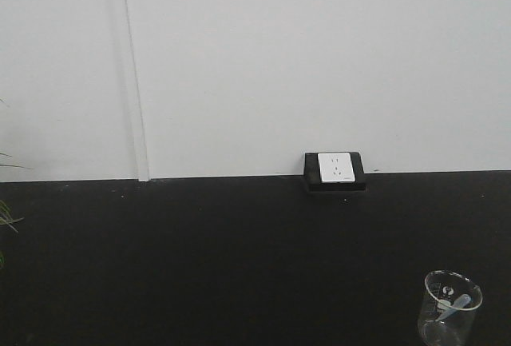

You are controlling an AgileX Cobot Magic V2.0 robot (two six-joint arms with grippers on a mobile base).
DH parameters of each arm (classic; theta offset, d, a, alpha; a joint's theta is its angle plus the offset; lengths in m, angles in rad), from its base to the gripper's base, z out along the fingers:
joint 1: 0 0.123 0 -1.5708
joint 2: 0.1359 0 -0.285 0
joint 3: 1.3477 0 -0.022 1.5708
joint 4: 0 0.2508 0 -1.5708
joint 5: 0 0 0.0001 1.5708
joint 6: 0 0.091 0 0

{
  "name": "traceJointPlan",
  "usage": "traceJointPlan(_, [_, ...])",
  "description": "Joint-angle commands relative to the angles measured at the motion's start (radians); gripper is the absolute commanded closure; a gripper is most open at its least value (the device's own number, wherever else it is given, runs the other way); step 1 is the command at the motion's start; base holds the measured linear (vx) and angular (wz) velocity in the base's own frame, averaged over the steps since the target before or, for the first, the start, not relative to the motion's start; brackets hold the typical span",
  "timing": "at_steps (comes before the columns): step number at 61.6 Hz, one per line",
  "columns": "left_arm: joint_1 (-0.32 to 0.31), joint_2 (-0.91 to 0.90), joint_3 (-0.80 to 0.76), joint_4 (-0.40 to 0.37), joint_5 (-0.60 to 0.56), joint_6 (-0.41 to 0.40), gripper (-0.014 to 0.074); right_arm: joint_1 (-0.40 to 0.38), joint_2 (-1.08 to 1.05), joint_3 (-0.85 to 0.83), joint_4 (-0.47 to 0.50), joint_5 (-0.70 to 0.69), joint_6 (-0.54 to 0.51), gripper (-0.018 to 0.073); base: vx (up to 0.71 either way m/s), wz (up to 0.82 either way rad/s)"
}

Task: Grab transparent chemical and place on left bench
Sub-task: 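Grip the transparent dropper in the beaker with the right gripper and lift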

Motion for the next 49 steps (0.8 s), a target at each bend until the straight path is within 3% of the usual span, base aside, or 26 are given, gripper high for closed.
traceJointPlan(1, [-0.002,-0.019,0.016,-0.001,-0.078,-0.008,0.06,-0.004,-0.012,0.006,-0.013,-0.098,-0.012,0.0566,0.0,0.0])
traceJointPlan(21, [-0.002,-0.019,0.016,-0.001,-0.078,-0.008,0.06,-0.004,-0.012,-0.002,-0.011,-0.243,-0.006,0.0566,0.0,0.0])
traceJointPlan(35, [-0.002,-0.019,0.016,-0.001,-0.078,-0.008,0.06,-0.004,0.125,-0.18,-0.013,-0.047,0.006,0.056,0.0,0.0])
traceJointPlan(49, [-0.002,-0.019,0.016,-0.001,-0.078,-0.008,0.06,-0.004,0.426,-0.346,-0.014,-0.042,-0.009,0.0542,0.0,0.0])
